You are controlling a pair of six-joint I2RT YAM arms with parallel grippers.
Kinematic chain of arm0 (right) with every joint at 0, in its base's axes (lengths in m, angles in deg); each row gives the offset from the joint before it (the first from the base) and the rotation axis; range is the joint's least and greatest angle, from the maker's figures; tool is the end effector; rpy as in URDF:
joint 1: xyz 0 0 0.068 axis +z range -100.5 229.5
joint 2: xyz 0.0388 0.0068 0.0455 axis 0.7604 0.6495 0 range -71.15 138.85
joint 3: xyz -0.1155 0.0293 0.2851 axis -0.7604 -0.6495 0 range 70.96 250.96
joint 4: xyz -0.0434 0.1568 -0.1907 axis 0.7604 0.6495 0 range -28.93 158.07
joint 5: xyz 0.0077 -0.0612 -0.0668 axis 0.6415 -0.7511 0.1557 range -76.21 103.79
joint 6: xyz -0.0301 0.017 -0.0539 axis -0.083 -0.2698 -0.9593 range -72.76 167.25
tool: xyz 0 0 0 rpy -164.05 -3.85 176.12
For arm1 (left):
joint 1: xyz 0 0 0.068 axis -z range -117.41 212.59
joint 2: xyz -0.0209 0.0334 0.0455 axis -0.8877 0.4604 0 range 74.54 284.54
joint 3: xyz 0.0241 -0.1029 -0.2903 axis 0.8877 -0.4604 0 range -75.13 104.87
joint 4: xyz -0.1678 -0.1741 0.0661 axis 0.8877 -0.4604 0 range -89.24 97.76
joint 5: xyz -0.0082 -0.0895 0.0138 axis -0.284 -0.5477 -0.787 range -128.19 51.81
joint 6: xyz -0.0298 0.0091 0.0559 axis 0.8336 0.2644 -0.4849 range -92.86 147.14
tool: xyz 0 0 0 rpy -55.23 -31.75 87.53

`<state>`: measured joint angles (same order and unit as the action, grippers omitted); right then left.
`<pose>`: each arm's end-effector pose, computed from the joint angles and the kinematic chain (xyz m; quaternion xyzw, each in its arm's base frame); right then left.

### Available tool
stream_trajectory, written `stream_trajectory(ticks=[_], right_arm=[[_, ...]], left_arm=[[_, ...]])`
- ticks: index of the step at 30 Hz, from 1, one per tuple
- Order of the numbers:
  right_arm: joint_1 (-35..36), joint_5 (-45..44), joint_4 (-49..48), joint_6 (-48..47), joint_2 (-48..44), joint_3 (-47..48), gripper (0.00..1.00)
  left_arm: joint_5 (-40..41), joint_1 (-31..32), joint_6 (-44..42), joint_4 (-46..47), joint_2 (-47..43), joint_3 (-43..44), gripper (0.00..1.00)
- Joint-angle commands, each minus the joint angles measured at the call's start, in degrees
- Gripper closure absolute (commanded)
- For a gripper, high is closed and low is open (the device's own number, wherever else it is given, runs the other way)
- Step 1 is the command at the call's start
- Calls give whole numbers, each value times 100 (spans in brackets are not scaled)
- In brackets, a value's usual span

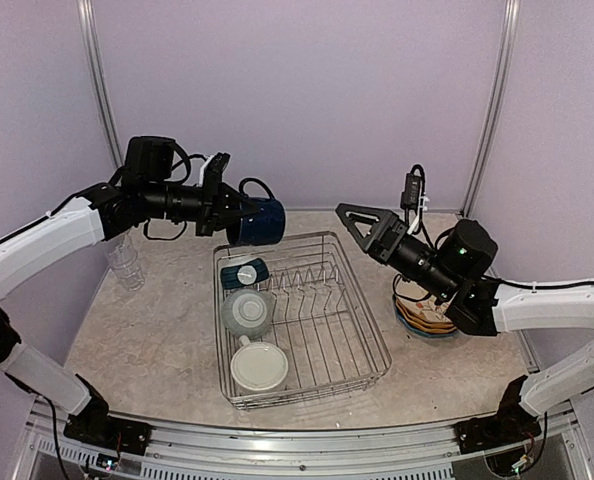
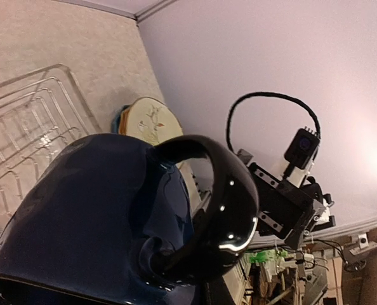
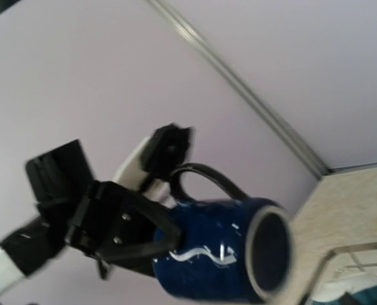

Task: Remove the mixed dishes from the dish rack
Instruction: Pass from the right arm to the left, then place the cup at the center of the board.

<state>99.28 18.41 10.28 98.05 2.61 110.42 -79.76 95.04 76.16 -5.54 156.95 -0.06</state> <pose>0.1783 0.2171 0.3558 -0.0270 0.5982 0.6313 0.4929 0.2552 -0.2012 0.4025 0.0891 0.7899 -0.5682 0.2126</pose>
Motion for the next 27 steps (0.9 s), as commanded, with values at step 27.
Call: stream_trajectory(ticks=[27], right_arm=[[103,-173,1935,-761,68,495,0]], left_arm=[[3597,-2095,-2367,-5877,3550,4414,100]])
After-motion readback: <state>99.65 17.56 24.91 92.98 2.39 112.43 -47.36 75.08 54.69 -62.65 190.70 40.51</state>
